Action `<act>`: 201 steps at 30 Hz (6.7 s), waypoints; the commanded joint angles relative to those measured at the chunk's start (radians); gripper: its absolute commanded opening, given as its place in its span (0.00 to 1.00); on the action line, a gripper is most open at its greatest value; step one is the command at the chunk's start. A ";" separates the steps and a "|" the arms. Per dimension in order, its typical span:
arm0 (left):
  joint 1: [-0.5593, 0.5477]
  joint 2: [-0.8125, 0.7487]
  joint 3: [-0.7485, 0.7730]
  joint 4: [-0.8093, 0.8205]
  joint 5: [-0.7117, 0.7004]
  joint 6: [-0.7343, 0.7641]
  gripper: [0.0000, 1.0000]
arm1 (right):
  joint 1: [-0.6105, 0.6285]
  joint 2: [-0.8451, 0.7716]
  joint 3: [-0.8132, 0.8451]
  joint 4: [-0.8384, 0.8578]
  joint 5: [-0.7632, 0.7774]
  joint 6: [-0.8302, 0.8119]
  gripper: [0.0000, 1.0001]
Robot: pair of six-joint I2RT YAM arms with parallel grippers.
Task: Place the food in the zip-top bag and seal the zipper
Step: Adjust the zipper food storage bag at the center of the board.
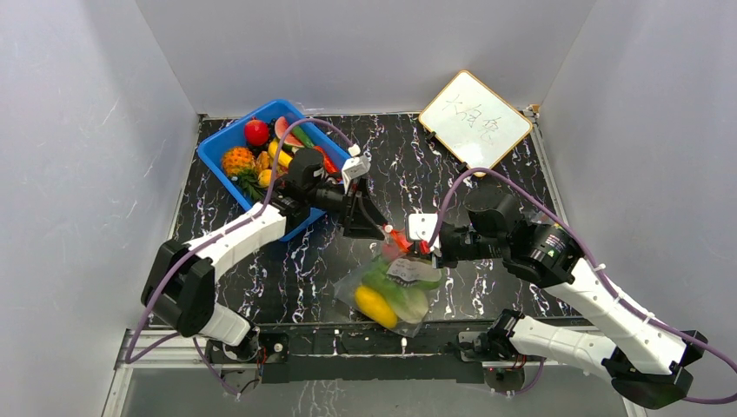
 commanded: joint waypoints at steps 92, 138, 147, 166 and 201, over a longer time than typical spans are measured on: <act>-0.062 -0.229 -0.043 0.149 -0.019 0.094 0.00 | 0.001 0.095 0.065 0.284 0.185 0.262 0.33; -0.074 -0.208 -0.033 0.148 -0.029 0.040 0.47 | 0.002 0.052 0.013 0.346 0.072 0.300 0.00; -0.089 -0.235 -0.078 0.259 -0.065 -0.009 0.00 | 0.002 0.046 -0.007 0.330 0.116 0.350 0.00; -0.088 -0.306 -0.245 0.661 -0.039 -0.245 0.00 | 0.000 -0.070 -0.155 0.324 0.152 0.486 0.00; -0.086 -0.332 -0.295 0.663 -0.112 -0.238 0.00 | 0.000 -0.145 -0.282 0.483 0.011 0.515 0.08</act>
